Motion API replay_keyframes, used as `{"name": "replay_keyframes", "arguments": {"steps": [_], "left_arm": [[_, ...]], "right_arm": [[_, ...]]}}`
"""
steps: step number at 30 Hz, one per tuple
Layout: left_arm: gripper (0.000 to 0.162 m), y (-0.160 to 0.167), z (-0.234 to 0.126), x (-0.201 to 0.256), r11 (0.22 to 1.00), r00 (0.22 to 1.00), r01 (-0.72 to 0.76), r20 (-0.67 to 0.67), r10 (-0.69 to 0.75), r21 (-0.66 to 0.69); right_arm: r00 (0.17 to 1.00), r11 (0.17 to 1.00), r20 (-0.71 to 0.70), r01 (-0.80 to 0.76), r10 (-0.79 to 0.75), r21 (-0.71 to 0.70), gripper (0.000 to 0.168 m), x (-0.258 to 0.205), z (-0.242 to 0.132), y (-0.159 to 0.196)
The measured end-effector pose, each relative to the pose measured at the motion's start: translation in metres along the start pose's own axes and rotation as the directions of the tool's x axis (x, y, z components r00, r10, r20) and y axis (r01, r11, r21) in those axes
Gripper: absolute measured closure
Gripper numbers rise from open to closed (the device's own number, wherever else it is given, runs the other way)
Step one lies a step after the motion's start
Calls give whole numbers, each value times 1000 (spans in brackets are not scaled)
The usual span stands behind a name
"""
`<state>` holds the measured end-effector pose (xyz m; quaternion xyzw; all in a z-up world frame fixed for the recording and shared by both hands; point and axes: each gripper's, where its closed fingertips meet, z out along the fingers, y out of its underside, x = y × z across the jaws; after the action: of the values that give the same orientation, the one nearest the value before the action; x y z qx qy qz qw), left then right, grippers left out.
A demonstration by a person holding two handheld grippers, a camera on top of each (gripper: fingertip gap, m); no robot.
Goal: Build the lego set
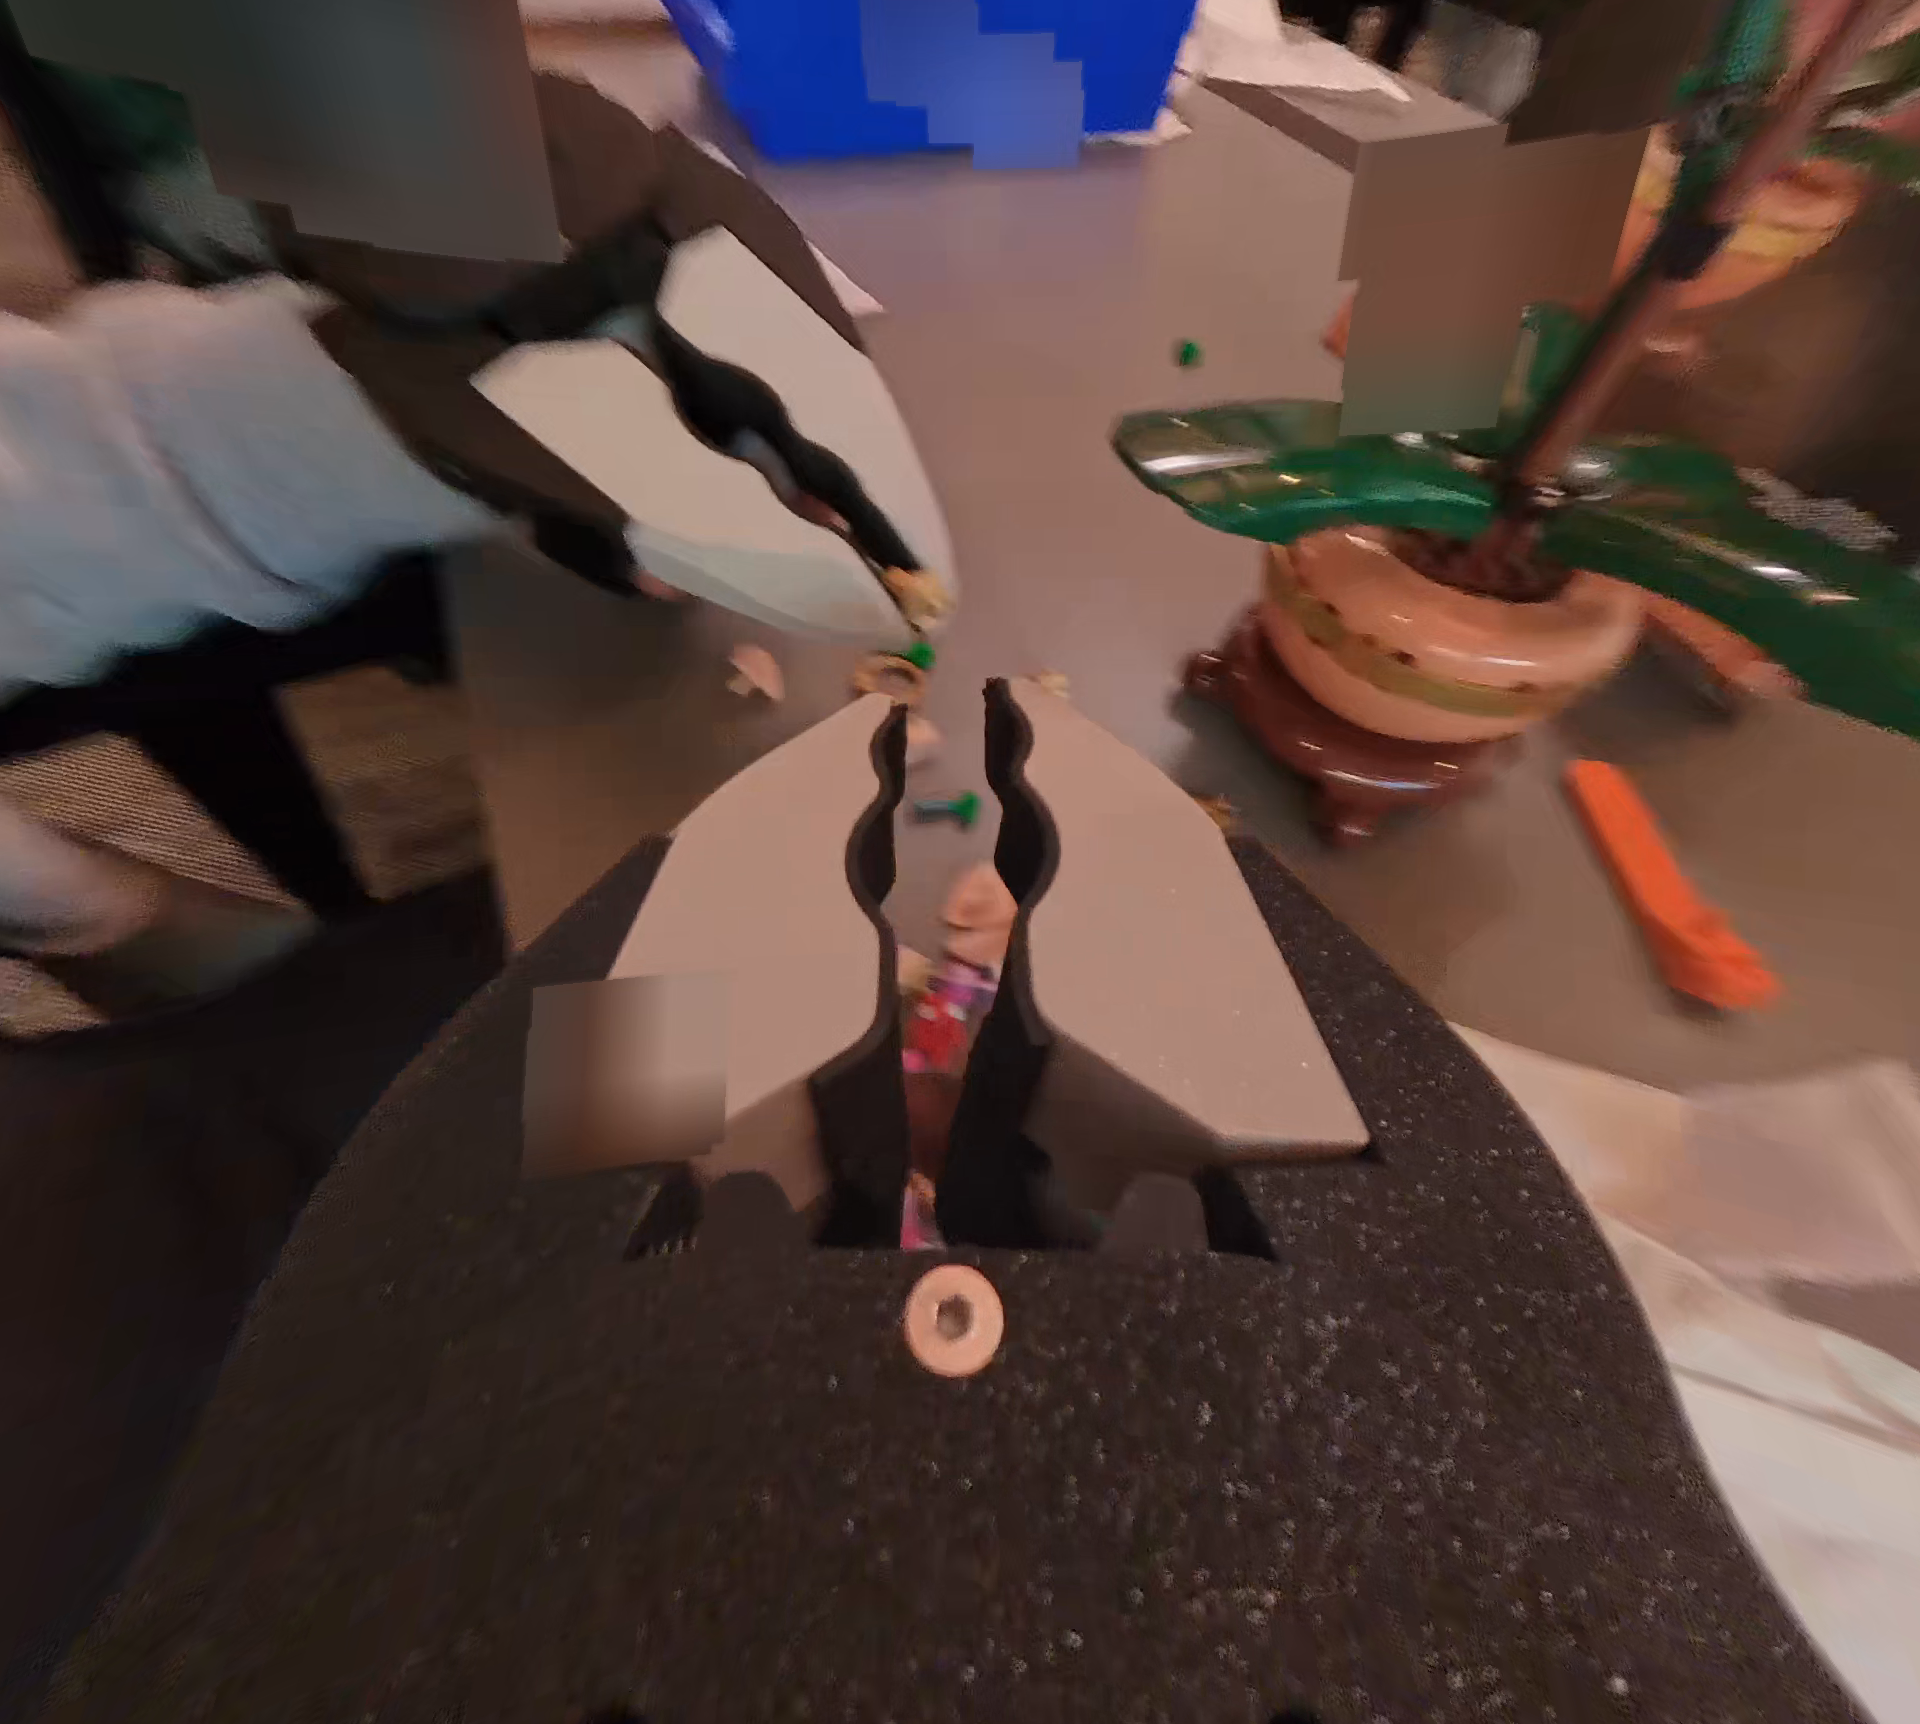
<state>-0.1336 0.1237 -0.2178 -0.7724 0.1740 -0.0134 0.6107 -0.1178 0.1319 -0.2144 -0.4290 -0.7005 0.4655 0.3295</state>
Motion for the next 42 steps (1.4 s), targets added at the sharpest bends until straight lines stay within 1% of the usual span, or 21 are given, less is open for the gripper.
{"name": "replay_keyframes", "arguments": {"steps": [1, 3, 5, 8, 10, 14, 16, 18, 20, 22, 24, 26, 28, 31, 35, 38, 42], "left_arm": [[157, -2, 0, 0, 1000, 1000, -17, 7, 17, 8], [157, -5, 0, 3, 998, 998, -66, 11, 66, 22], [157, -10, 0, 11, 992, 993, -115, -12, 116, 52], [158, -16, -2, 19, 982, 985, -164, -33, 167, 98], [158, -20, -3, 23, 980, 985, -156, -56, 164, 120], [158, -25, -6, 30, 977, 982, -141, -103, 159, 161], [158, -28, -8, 37, 976, 977, -100, -166, 132, 191], [158, -34, -10, 43, 974, 971, -38, -223, 88, 222], [159, -38, -12, 47, 970, 964, -3, -256, 67, 245], [158, -40, -14, 49, 967, 959, 14, -276, 59, 255], [158, -43, -16, 50, 963, 956, 29, -290, 52, 269], [158, -44, -16, 50, 960, 956, 34, -290, 50, 276], [158, -45, -16, 50, 962, 955, 29, -291, 53, 272], [158, -43, -14, 51, 967, 958, 9, -279, 65, 256], [158, -41, -11, 47, 967, 967, 6, -250, 59, 253], [151, -45, -15, 43, 957, 969, 27, -241, 46, 289], [150, -46, -17, 43, 959, 970, 3, -235, 67, 285]], "right_arm": [[997, 998, 48, -58, 58, 8, 154, -7, 2, -2], [980, 987, 121, -162, 160, 13, 149, -12, 5, -5], [960, 969, 157, -241, 231, 45, 150, -11, 6, -10], [927, 951, 252, -302, 278, 64, 155, -17, 4, -15], [901, 938, 315, -337, 299, 76, 159, -22, 0, -19], [878, 934, 388, -343, 280, 102, 160, -28, -6, -22], [861, 936, 445, -332, 248, 121, 156, -34, -10, -25], [855, 938, 478, -310, 204, 153, 159, -38, -14, -30], [846, 942, 507, -289, 167, 171, 160, -43, -18, -33], [835, 948, 532, -271, 144, 169, 156, -47, -21, -34], [833, 948, 536, -268, 139, 171, 159, -46, -22, -36], [821, 945, 551, -282, 149, 165, 156, -47, -24, -37], [817, 943, 554, -294, 161, 159, 156, -47, -24, -37], [809, 942, 563, -300, 168, 149, 163, -48, -24, -35], [865, 960, 493, -211, 96, 183, 163, -44, -22, -33], [880, 958, 470, -192, 71, 213, 163, -41, -25, -35], [893, 965, 447, -164, 57, 204, 163, -39, -27, -32]]}}
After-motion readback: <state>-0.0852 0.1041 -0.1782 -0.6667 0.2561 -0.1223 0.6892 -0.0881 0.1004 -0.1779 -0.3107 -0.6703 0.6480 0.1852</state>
